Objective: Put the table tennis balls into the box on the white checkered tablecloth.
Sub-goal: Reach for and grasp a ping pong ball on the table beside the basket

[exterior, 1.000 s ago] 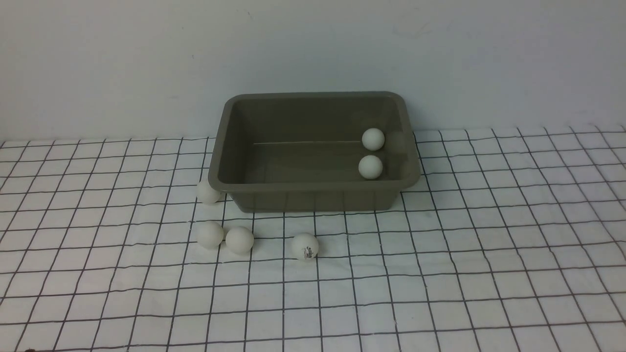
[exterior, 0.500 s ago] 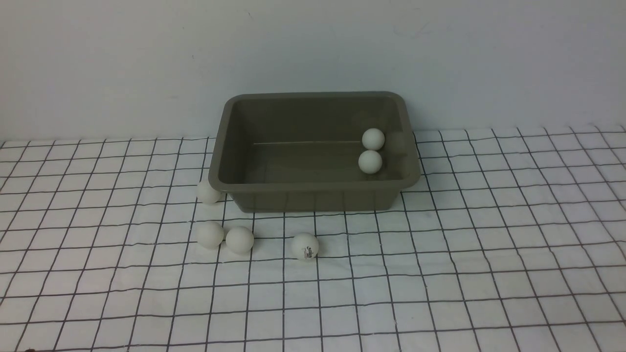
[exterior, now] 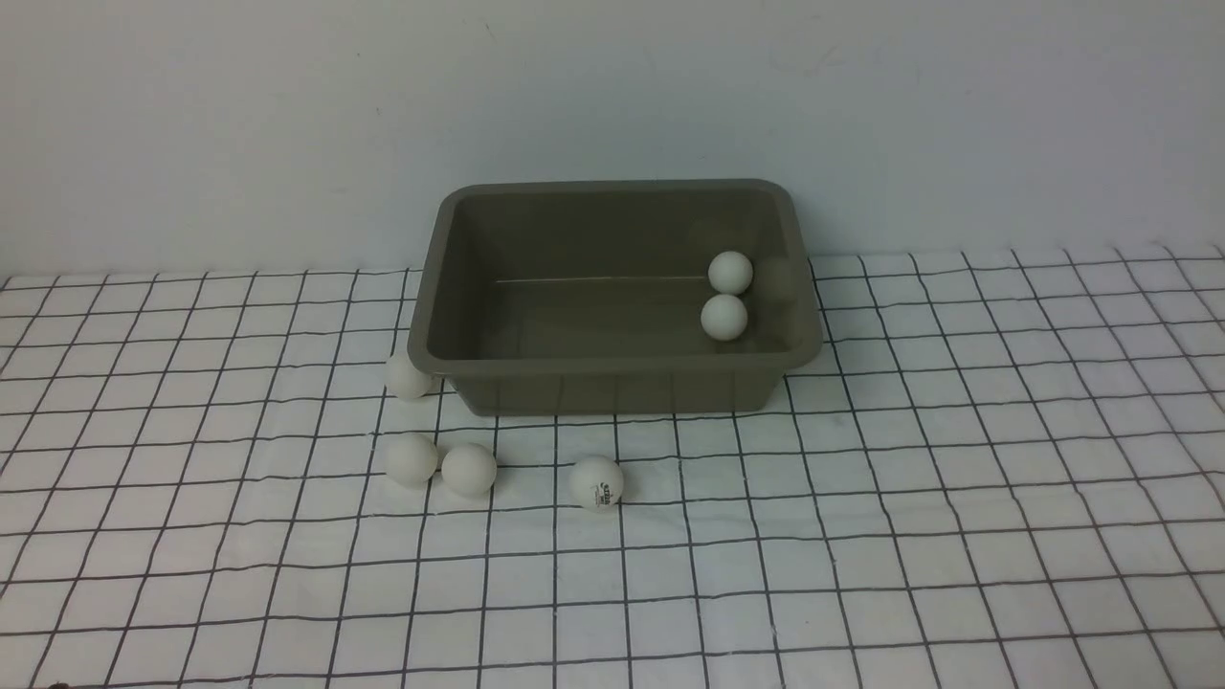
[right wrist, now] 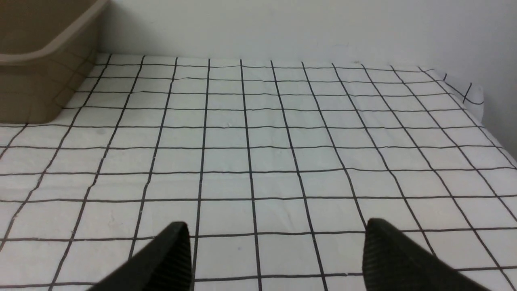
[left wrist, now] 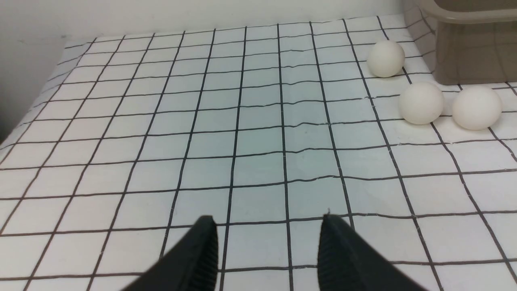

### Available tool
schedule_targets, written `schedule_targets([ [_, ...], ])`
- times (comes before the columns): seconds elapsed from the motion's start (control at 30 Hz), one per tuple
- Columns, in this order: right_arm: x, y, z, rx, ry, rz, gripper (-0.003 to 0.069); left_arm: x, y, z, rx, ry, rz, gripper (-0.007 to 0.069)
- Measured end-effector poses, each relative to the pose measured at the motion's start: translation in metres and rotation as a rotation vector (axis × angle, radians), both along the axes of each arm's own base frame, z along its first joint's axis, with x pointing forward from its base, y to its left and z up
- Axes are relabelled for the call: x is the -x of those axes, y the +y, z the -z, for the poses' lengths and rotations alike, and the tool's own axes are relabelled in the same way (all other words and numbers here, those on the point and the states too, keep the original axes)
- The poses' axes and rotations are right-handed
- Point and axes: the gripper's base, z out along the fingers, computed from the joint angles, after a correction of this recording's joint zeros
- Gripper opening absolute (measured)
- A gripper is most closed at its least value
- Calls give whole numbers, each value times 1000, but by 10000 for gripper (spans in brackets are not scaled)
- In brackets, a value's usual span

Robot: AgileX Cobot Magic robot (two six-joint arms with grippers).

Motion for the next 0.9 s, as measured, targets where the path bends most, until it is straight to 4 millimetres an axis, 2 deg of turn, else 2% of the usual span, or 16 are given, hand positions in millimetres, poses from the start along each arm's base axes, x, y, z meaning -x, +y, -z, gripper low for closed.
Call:
schedule_targets([
  [0.27,0,2,1,-28,14,-19,516,0,0,0,0,0,0,310],
  [0.5,1,10,1,-44,16,-157,516,0,0,0,0,0,0,310],
  [0.67,1,13,2,-27,17,-222,516,0,0,0,0,0,0,310],
  [0.9,1,11,2,34,-2,-222,516,0,0,0,0,0,0,310],
])
